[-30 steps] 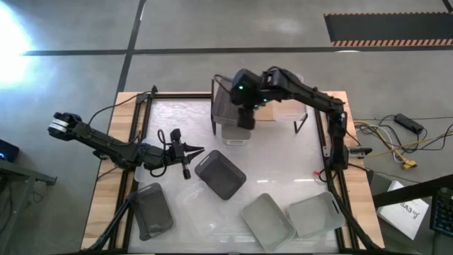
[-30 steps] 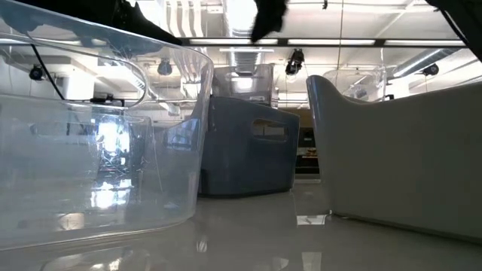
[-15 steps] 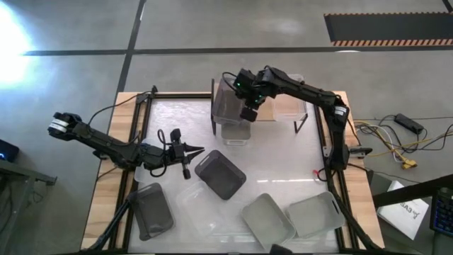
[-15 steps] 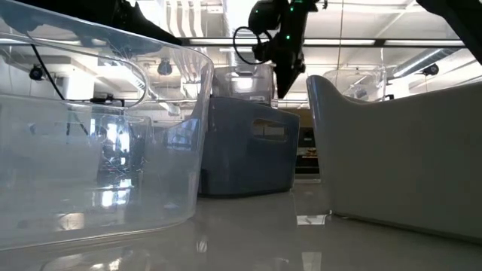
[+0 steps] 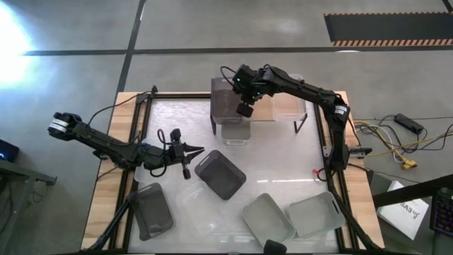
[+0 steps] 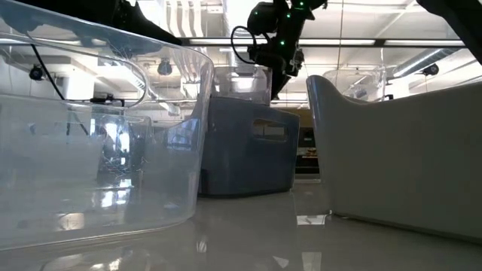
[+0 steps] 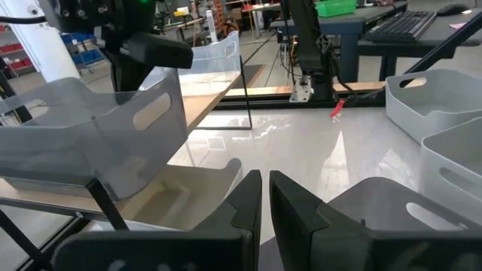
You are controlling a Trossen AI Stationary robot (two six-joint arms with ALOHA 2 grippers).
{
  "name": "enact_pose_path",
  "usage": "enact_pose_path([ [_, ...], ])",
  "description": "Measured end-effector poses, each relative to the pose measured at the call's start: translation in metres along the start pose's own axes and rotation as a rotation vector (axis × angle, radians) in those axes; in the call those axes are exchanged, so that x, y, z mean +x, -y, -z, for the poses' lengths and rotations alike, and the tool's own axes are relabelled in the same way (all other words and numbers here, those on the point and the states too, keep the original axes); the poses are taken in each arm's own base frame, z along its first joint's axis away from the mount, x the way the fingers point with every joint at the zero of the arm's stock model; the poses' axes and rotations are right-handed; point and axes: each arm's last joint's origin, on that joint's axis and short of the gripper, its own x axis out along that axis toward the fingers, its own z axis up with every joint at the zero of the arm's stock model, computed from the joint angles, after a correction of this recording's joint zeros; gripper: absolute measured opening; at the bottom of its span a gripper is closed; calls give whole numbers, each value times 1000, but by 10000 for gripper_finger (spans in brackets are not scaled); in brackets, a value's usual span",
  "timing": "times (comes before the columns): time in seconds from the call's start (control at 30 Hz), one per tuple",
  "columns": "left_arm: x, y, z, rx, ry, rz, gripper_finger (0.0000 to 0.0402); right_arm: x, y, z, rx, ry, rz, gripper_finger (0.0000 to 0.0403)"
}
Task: Stack baskets on shelf by color
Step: Adjust the black bin on the shelf
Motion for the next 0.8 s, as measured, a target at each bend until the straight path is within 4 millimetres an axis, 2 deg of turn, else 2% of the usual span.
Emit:
enact_pose_path([
  [0.3,0,0,0,-2,0,0,12,-3,1,-3,-5,20,5,15],
  [0.6,0,0,0,-4,0,0,12,-3,1,-3,-11,21,9,92],
  [0.8,0,0,0,-4,1,0,12,-13,2,-4,-8,51,2,106],
])
